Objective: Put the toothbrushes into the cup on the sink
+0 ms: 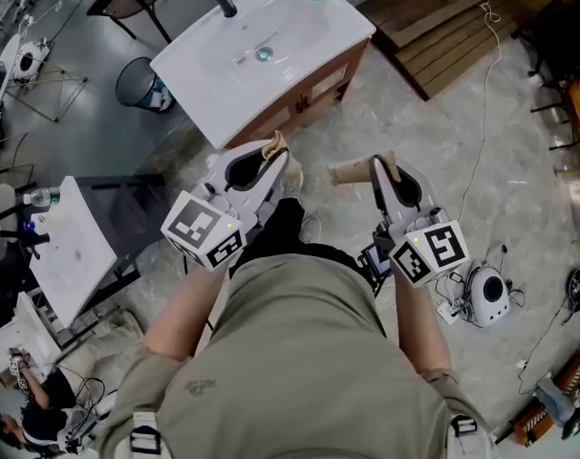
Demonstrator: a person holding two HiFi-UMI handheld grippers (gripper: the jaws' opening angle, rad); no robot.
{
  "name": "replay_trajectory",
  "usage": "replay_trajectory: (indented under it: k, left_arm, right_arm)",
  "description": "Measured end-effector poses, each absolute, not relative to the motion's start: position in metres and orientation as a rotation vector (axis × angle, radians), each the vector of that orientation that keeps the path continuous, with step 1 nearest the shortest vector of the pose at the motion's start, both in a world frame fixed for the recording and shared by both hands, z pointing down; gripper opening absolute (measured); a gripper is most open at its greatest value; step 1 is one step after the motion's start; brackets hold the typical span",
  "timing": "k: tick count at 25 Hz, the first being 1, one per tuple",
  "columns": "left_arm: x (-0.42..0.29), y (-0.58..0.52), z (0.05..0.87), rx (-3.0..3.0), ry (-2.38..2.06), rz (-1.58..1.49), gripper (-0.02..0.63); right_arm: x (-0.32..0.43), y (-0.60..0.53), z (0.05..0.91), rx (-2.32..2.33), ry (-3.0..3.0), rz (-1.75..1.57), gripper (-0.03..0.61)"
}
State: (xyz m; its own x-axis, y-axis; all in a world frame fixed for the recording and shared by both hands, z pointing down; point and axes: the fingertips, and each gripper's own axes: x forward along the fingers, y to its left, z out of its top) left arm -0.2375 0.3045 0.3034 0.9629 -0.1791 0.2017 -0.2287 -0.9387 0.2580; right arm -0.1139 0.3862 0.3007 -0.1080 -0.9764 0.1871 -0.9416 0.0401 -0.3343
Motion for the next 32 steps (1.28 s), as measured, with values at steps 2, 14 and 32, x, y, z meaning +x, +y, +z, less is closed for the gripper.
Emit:
replay_trajectory:
  k: [2, 14, 32]
  left_arm:
    - [-0.232, 0.301, 0.305, 2.833, -0.295, 0.255, 0.060]
    - [-0.202, 0.258, 0.319, 2.814, -0.268, 0.253, 0.060]
    - [-0.150, 0.139, 0.328, 2.776, -0.189, 0.263, 0.060]
  right_arm:
    - [-0.108, 0.383, 0.302, -2.039, 2.193, -0.583, 0.028]
    - [-0.082, 0.344, 0.315, -2.056, 2.179, -0.605, 0.028]
    - [-0.044, 0.219, 0.325, -2.098, 2.172, -0.667, 0.028]
